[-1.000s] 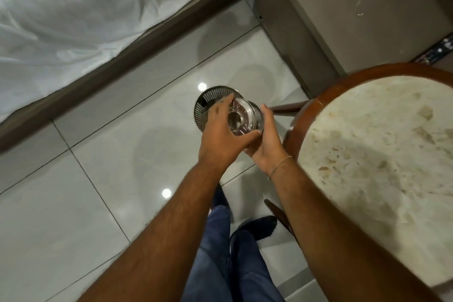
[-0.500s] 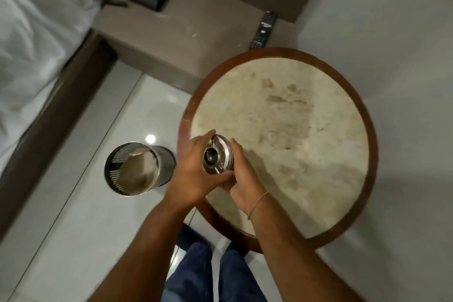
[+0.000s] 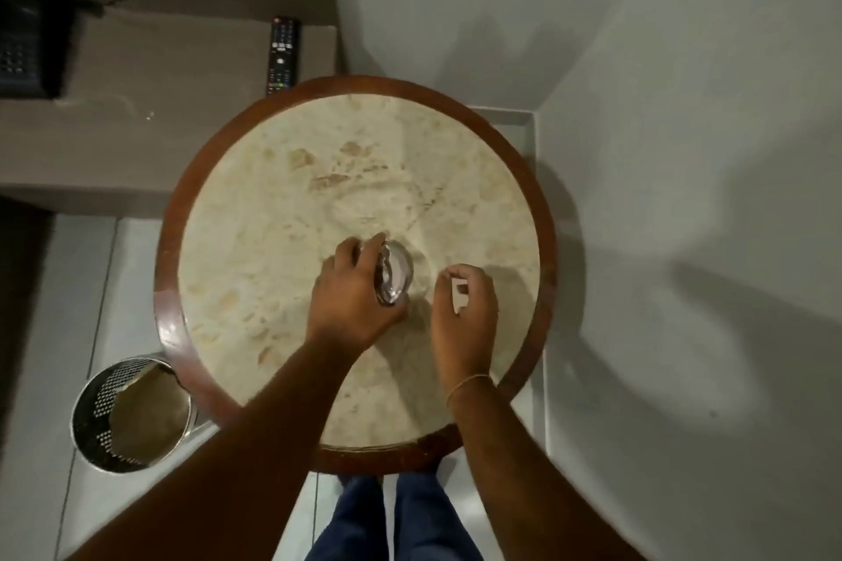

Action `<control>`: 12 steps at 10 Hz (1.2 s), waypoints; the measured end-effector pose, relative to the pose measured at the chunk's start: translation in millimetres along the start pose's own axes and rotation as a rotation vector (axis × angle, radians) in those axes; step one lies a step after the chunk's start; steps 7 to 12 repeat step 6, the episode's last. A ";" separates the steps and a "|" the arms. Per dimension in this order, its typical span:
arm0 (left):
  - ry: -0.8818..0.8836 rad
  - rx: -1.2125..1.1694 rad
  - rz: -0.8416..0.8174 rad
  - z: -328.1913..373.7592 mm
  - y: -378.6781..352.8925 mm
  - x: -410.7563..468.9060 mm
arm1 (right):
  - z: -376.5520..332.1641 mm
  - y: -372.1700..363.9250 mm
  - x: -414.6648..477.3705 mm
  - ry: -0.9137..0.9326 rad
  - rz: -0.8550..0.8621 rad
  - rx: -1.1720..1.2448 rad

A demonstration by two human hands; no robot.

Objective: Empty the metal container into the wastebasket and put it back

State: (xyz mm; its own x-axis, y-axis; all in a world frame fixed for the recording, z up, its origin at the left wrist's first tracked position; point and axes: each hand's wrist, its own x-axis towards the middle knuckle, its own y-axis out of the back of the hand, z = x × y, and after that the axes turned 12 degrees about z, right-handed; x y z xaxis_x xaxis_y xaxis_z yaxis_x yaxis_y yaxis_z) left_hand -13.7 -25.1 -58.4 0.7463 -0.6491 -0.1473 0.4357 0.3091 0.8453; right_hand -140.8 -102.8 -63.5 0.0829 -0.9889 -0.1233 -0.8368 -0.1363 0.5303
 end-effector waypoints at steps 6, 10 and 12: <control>-0.060 0.184 0.057 -3.3 24.7 4.2 | -25.3 -22.2 23.0 0.406 -0.215 -0.494; -0.060 0.184 0.057 -3.3 24.7 4.2 | -25.3 -22.2 23.0 0.406 -0.215 -0.494; -0.060 0.184 0.057 -3.3 24.7 4.2 | -25.3 -22.2 23.0 0.406 -0.215 -0.494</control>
